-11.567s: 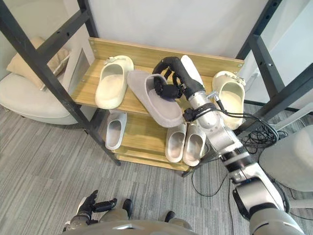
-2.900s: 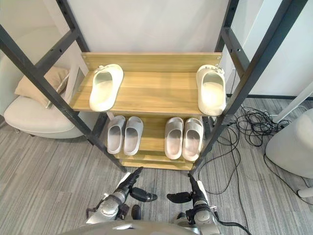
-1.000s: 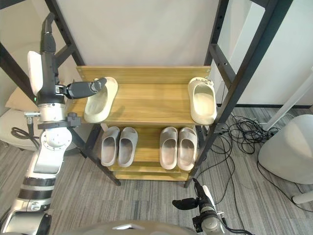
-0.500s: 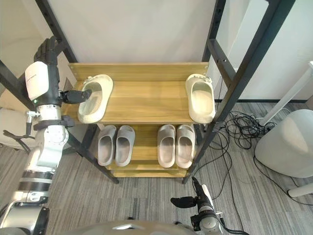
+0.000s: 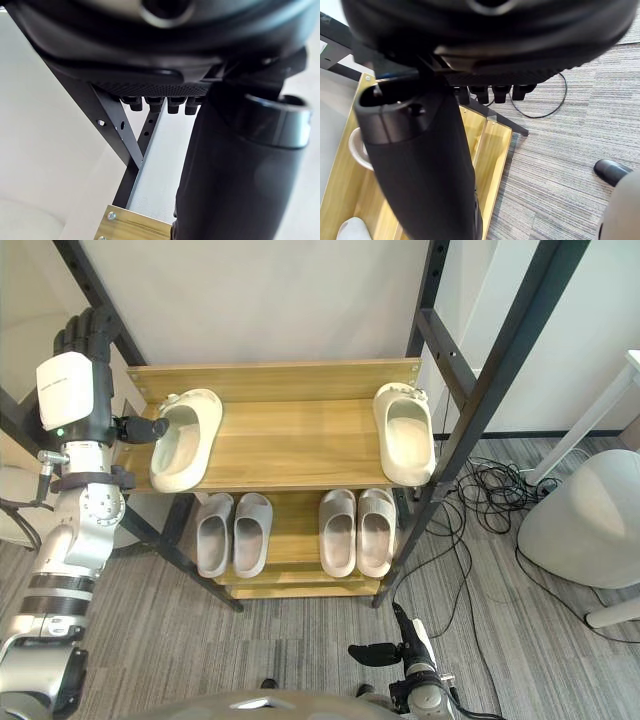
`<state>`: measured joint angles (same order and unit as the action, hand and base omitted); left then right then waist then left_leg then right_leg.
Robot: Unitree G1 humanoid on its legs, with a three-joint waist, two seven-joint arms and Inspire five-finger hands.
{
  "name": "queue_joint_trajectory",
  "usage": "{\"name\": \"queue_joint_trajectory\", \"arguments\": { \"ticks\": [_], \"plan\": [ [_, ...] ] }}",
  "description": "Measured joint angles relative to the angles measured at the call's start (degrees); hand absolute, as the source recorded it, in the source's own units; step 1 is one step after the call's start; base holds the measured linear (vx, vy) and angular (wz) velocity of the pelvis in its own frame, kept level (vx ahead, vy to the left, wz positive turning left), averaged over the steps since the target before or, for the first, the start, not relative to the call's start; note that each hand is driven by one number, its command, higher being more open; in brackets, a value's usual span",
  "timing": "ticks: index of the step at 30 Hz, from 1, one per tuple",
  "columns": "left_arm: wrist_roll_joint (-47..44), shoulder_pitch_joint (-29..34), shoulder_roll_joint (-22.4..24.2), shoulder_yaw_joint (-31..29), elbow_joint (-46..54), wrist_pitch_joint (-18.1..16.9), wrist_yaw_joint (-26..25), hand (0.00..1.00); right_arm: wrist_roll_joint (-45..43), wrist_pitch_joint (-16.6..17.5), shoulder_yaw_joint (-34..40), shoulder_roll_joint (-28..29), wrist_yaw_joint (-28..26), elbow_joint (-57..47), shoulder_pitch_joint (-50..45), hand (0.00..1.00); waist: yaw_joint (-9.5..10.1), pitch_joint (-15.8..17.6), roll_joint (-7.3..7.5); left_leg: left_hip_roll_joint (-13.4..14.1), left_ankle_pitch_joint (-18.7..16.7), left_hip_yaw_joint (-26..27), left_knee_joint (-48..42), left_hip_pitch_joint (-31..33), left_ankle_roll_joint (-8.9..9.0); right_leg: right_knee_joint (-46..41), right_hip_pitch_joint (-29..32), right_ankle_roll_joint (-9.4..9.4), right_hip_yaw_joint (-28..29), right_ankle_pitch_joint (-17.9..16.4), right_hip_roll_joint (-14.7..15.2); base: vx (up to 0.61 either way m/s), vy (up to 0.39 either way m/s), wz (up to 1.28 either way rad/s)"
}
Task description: Organize the slippers on the shoe rack
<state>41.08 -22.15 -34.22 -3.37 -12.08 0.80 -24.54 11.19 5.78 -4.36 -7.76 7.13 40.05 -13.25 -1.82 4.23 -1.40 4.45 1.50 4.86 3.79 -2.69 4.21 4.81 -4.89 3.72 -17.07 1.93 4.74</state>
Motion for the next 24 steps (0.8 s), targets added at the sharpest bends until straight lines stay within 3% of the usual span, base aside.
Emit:
{"name": "queue_joint_trajectory", "arguments": {
  "ticks": [5,6,17,24],
  "plan": [
    [0.0,-1.9,0.0,0.2,-2.1,1.0,0.0,1.0,0.0,0.0,0.0,0.2,0.5,0.0,0.1,1.0,-0.19,0.2,0.12,0.0,0.0,0.5,0.0,0.3,0.0,0.0,0.5,-0.03,0.4,0.2,0.0,0.0,0.022,-0.06],
    [0.0,-1.9,0.0,0.2,-2.2,1.0,0.0,0.0,0.0,0.0,0.0,0.2,0.5,-0.1,0.1,1.0,-0.27,0.3,0.12,0.0,0.0,0.6,0.0,0.5,0.0,0.0,0.8,-0.05,0.5,0.3,0.0,-0.01,0.024,-0.04],
    [0.0,-7.5,-0.5,5.0,-8.6,1.0,0.9,0.0,0.0,0.1,0.9,0.9,0.8,-0.6,0.1,1.0,-0.7,0.9,0.46,0.0,0.0,2.0,0.0,1.2,-0.02,0.0,2.2,-0.09,1.9,0.8,0.1,-0.01,0.015,-0.06],
    [-0.1,-7.7,-1.6,6.2,-9.3,0.6,3.3,0.0,0.0,0.5,0.9,0.9,1.1,-0.7,0.1,1.0,-1.03,1.0,0.47,0.0,0.0,2.5,0.0,1.0,-0.03,0.0,2.4,-0.22,2.6,1.1,0.1,-0.01,0.011,-0.04]
  ]
}}
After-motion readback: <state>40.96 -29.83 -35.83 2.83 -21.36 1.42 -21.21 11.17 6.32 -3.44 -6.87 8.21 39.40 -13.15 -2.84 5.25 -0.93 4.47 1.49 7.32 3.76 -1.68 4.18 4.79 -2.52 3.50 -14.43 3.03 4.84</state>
